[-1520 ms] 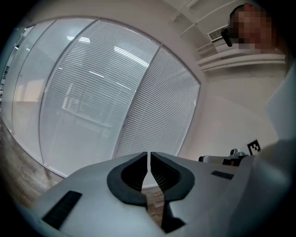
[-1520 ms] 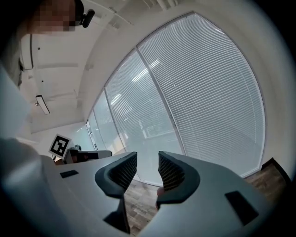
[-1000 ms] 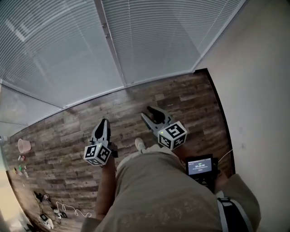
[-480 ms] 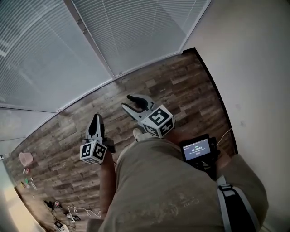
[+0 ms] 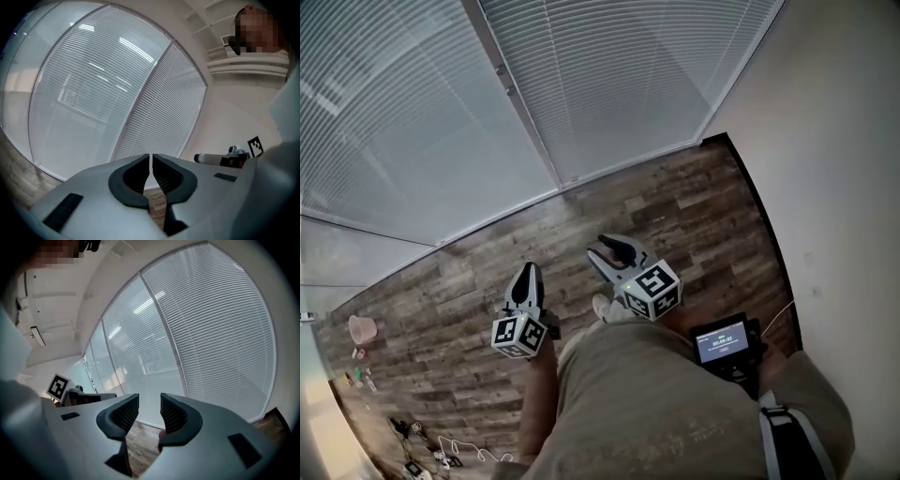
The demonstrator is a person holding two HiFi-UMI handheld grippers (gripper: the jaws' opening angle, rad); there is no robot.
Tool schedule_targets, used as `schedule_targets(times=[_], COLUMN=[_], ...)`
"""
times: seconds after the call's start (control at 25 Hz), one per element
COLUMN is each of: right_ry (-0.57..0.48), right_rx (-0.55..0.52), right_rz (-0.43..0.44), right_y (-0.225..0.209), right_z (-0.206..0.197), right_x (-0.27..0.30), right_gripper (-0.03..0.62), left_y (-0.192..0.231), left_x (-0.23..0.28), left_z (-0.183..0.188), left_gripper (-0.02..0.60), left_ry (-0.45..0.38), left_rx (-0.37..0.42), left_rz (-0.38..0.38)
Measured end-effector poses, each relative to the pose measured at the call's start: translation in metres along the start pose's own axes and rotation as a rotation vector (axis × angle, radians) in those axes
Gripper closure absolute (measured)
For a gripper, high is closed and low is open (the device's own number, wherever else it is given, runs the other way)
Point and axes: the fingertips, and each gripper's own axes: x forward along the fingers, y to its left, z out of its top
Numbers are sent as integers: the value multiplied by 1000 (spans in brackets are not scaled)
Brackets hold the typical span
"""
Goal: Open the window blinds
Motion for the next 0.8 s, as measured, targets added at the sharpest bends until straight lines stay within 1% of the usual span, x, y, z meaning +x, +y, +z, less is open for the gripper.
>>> schedule_targets(times=[0.08, 0.16, 0.28, 0.44, 0.56, 0.64, 0.72, 0.8], right_ry=[-2, 8, 35, 47, 59, 73, 76, 84], right_rx=[26, 43, 51, 200, 236, 220, 146, 67], right_rz=[-41, -36, 53, 171, 239, 283, 304, 309], right_y=[-3, 1, 13, 20, 18, 16, 13, 5], right_z=[-8, -15, -13, 12, 35, 48, 54, 52], right_x=[-1, -3, 1, 0, -11, -20, -24, -26], right_gripper=[462, 462, 462, 462, 462, 462, 462, 462], left_y=[0, -2, 1, 1, -16, -27, -32, -35], left_x=[1, 3, 11, 26, 39, 48, 57, 65], left_z=[-1, -3, -6, -2, 7, 14, 22, 29], left_gripper=[546, 546, 546, 546, 546, 546, 546, 546], left_ry=[2, 5, 12, 3, -20, -33, -44, -56], left_rx=[5, 9, 2, -31, -34, -24, -18, -16], left_rz=[8, 18, 45, 89, 106, 115, 124, 134])
